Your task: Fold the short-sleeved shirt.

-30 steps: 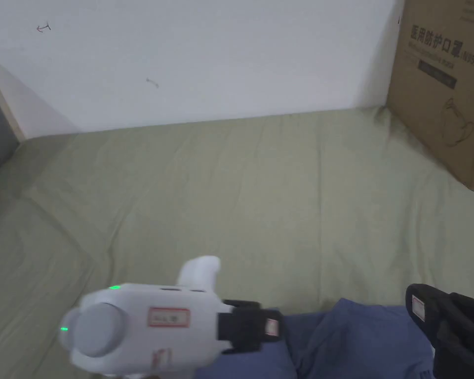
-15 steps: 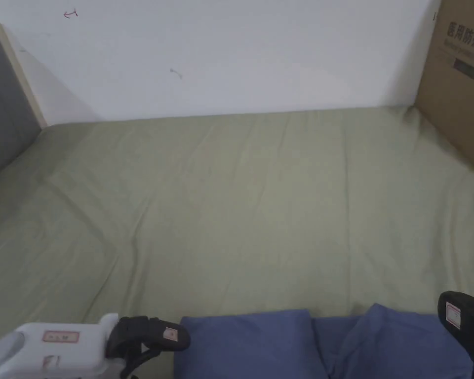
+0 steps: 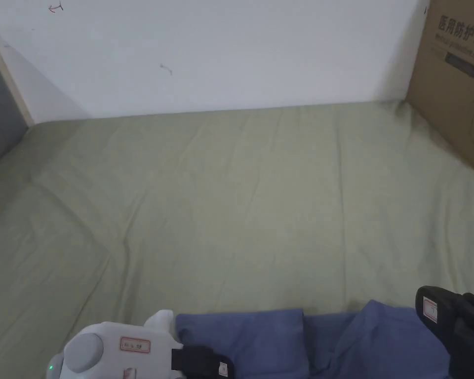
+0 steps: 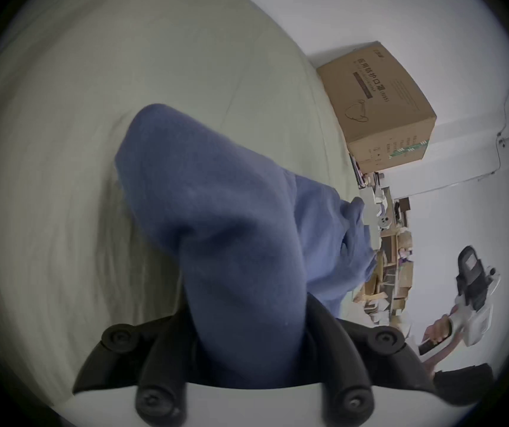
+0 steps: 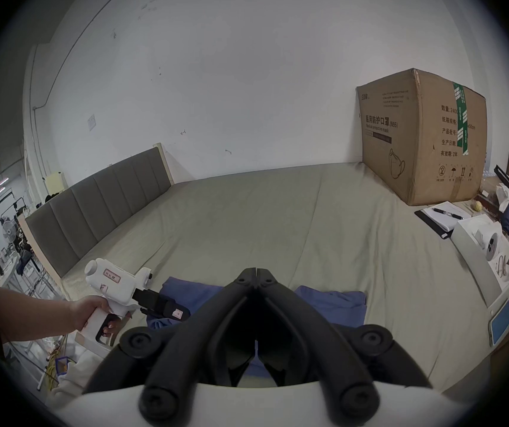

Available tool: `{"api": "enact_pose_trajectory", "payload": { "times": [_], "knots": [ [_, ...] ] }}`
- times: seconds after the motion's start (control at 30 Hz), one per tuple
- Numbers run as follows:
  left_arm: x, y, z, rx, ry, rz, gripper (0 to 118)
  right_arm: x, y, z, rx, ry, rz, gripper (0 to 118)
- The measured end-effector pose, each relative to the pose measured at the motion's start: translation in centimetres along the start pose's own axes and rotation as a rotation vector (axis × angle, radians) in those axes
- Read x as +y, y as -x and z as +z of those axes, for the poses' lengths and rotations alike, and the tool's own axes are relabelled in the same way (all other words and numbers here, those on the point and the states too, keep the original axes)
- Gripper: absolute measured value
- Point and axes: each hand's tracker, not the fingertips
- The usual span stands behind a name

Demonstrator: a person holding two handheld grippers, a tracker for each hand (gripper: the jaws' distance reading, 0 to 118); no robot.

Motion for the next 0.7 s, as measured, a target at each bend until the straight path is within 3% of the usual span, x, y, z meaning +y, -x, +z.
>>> {"api": "enact_pose_trajectory", "payload": {
  "times": [0.03,0.13,0.33,0.43,0.53,0.7],
  "knots": [
    [-0.1,-0.3,0.6,-0.034,-0.015,0.020,16,-0.1,-0.1,0.0,0.000,0.004,-0.004,0],
    [0.1,-2.7,2.4,0.119,-0.020,-0.066,16,-0.2,-0.7,0.3,0.010,0.003,-0.016,0],
    [0.4,-7.9,8.3,0.687,-0.057,-0.342,16,-0.2,-2.1,1.1,0.011,-0.030,-0.039,0],
    [0.4,-10.4,8.7,0.860,-0.045,-0.490,16,-0.5,-2.9,1.5,0.041,-0.026,-0.102,0],
    [0.2,-13.2,7.0,0.799,-0.032,-0.494,16,-0.9,-3.7,2.1,0.038,-0.020,-0.128,0],
    [-0.4,-18.9,0.0,0.497,0.110,-0.441,16,-1.1,-5.2,3.4,0.014,-0.035,-0.160,0]
  ]
}}
